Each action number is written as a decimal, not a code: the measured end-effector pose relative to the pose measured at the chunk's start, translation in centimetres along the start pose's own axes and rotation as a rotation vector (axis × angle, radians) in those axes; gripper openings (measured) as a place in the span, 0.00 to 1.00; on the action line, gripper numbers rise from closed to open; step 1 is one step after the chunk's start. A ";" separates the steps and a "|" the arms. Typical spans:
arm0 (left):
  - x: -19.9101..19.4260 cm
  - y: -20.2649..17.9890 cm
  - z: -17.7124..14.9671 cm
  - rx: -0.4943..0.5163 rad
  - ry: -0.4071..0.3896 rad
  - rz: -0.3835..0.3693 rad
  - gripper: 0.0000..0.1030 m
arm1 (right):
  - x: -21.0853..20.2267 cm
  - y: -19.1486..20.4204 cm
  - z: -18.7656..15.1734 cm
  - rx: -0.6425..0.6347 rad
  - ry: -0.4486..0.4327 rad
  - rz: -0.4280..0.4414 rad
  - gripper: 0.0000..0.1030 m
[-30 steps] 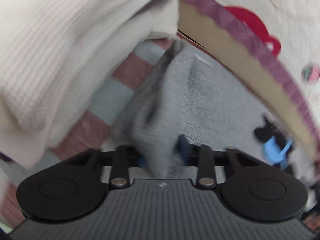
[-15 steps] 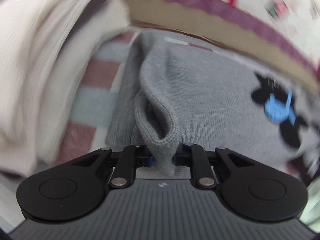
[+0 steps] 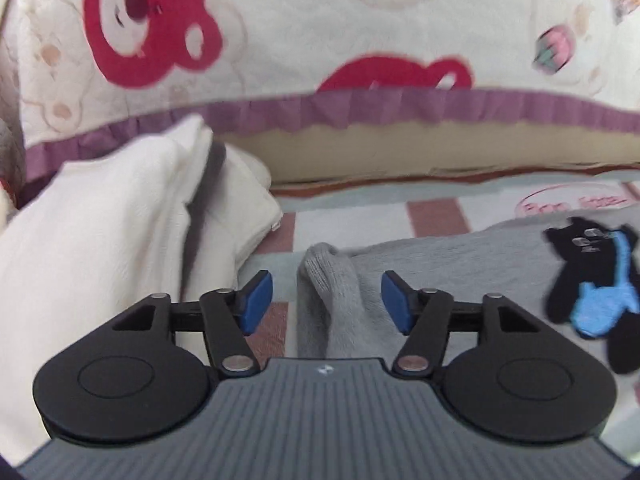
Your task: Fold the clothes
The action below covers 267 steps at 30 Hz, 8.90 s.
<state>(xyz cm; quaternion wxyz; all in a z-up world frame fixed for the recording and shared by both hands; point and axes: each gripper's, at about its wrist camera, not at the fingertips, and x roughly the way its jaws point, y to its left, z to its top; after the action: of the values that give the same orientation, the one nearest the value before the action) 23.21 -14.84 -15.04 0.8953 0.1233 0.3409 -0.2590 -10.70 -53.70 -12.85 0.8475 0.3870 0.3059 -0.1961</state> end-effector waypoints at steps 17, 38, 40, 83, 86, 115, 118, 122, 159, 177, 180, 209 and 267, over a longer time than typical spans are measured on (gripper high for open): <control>4.9 7.0 -1.2 -0.494 0.009 -0.252 0.06 | 12.6 -2.0 14.4 -0.211 0.128 -0.161 0.52; 2.2 4.8 0.7 -0.275 -0.068 -0.057 0.47 | 5.0 -4.4 11.0 0.105 -0.129 -0.013 0.42; 0.3 4.3 0.6 -0.239 -0.101 -0.055 0.47 | 3.3 -3.2 8.6 0.055 -0.128 -0.029 0.43; -3.6 -8.2 -6.5 0.081 -0.067 -0.299 0.45 | 2.3 -0.6 -3.0 0.271 -0.037 -0.023 0.58; -3.0 -9.6 -7.2 0.143 -0.043 -0.275 0.46 | 3.3 -1.0 -4.9 0.356 0.010 0.050 0.59; 0.1 2.0 -6.3 -0.243 0.147 -0.285 0.61 | 7.9 23.5 -15.8 -1.522 0.104 -0.154 0.64; 0.2 2.6 -6.4 -0.277 0.130 -0.311 0.61 | 10.1 22.8 -17.7 -1.683 0.082 -0.237 0.59; 0.4 3.5 -6.6 -0.317 0.122 -0.320 0.61 | 11.2 22.1 -18.2 -1.703 0.069 -0.230 0.63; -2.0 0.0 -6.1 -0.047 0.008 -0.454 0.59 | 14.5 24.5 -4.4 -1.173 0.054 -0.110 0.40; 0.1 -10.2 -7.4 0.481 -0.077 -0.071 0.31 | 15.6 24.1 0.4 -1.011 0.343 0.004 0.43; 0.2 -8.3 -5.4 0.342 -0.040 -0.123 0.29 | 14.5 23.7 -1.9 -1.103 0.275 -0.001 0.57; 0.8 -5.2 -4.2 0.154 0.008 -0.232 0.30 | 13.6 19.4 -12.5 -1.612 -0.101 -0.229 0.83; -7.0 3.1 -4.1 -0.384 0.071 -0.491 0.52 | 6.3 12.8 -2.8 -0.161 0.250 0.402 0.62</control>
<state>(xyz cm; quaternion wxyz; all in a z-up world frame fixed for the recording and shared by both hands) 18.20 -7.99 -13.22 0.8005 -0.1251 0.4342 -0.3937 0.23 -44.20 -11.67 0.8533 0.3924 0.3397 0.0507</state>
